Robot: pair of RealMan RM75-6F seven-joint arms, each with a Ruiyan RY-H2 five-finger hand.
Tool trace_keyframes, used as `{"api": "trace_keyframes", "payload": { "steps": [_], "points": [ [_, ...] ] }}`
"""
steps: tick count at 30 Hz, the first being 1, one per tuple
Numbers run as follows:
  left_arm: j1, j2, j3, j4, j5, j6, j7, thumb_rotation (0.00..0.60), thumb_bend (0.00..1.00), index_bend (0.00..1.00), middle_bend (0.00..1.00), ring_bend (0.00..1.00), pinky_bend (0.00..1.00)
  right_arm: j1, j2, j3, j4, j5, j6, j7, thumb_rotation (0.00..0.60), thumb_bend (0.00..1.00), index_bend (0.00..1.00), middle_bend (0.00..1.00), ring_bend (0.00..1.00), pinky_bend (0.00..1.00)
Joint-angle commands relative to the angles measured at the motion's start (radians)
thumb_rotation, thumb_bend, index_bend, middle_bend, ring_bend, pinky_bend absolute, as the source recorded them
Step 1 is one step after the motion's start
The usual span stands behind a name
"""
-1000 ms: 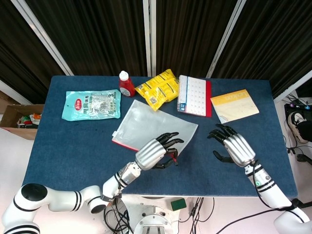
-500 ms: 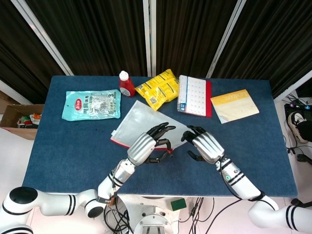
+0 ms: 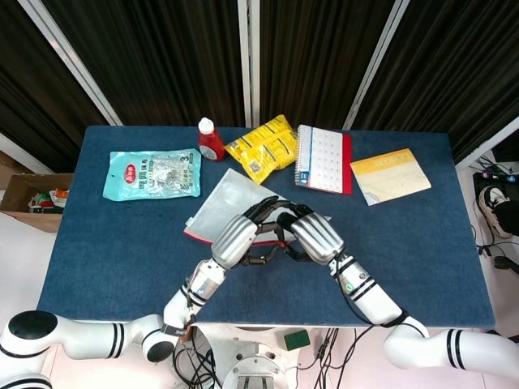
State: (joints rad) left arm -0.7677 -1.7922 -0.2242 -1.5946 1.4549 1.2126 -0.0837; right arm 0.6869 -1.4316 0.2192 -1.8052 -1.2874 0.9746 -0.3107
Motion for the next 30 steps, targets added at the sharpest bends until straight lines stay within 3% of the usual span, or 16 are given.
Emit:
{"api": "trace_keyframes", "payload": {
  "steps": [1,21,26,30],
  "points": [
    [-0.001,0.0,-0.003,-0.001,-0.004,-0.004,0.003,0.6,0.54,0.59,0.09,0.04,0.17,0.016,-0.015,0.01,-0.006,0.035,-0.003,-0.02,0.6,0.38,0.47,0.37,0.14,0.26],
    [0.002,0.002,-0.011,0.005,-0.004,-0.013,0.001,0.6,0.54,0.59,0.09,0.04,0.17,0.054,-0.049,-0.004,0.02,0.109,0.009,-0.041,0.6,0.39,0.59,0.42,0.17,0.27],
    [0.005,0.005,-0.01,0.005,-0.004,-0.012,0.001,0.6,0.54,0.59,0.09,0.04,0.17,0.065,-0.069,-0.004,0.036,0.119,0.011,-0.042,0.6,0.4,0.67,0.44,0.19,0.28],
    [0.021,0.01,-0.002,0.003,-0.011,-0.003,-0.014,0.6,0.54,0.59,0.09,0.04,0.17,0.068,-0.085,0.003,0.041,0.113,0.033,-0.041,0.6,0.46,0.74,0.45,0.2,0.28]
  ]
}}
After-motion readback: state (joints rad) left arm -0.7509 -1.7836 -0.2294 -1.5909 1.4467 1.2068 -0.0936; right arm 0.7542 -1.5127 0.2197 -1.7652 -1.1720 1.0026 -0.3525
